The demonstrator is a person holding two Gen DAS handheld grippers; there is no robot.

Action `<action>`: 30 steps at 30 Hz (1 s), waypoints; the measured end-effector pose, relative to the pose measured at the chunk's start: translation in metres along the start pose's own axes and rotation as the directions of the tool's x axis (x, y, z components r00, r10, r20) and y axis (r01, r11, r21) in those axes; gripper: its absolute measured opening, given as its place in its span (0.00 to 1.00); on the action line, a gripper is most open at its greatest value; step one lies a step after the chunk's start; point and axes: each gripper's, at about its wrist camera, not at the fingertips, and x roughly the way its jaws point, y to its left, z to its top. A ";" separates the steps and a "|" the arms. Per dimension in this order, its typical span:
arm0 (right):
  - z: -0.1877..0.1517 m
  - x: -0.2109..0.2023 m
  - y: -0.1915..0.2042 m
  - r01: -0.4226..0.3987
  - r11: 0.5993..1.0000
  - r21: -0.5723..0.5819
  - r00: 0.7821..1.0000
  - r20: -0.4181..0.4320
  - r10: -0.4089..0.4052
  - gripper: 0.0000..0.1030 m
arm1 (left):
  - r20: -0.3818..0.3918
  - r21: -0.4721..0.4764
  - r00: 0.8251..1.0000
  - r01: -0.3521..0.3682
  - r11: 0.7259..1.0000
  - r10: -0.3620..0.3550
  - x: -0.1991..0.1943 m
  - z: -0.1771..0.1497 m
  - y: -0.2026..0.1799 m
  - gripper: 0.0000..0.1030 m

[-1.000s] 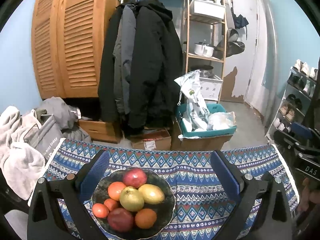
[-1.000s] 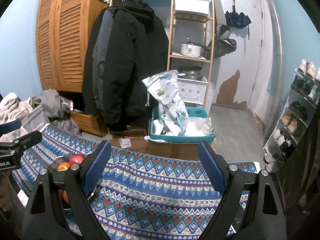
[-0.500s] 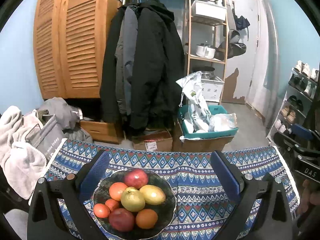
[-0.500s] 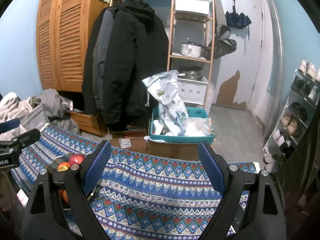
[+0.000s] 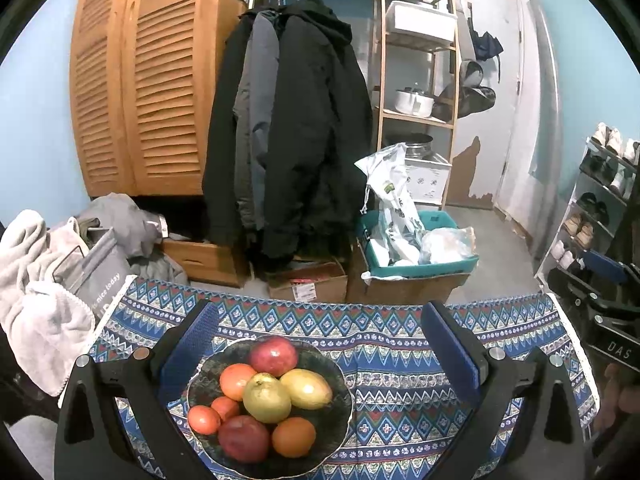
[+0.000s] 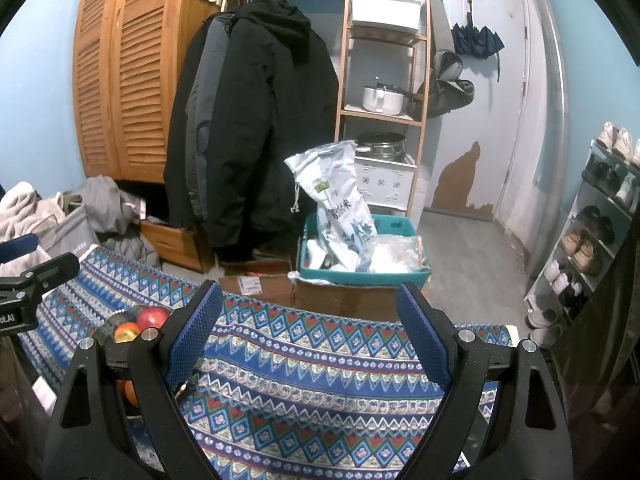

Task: Organize fruits

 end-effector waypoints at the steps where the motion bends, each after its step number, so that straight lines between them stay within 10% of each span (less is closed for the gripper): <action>1: 0.000 0.000 0.001 0.001 1.000 0.000 1.000 0.001 -0.001 0.84 | -0.001 0.001 1.000 0.000 1.000 0.000 0.000 -0.001 0.000 0.99; 30: 0.000 0.000 0.000 0.003 1.000 -0.003 1.000 0.000 -0.003 0.85 | 0.000 0.017 1.000 -0.011 1.000 0.011 -0.002 -0.002 -0.002 0.99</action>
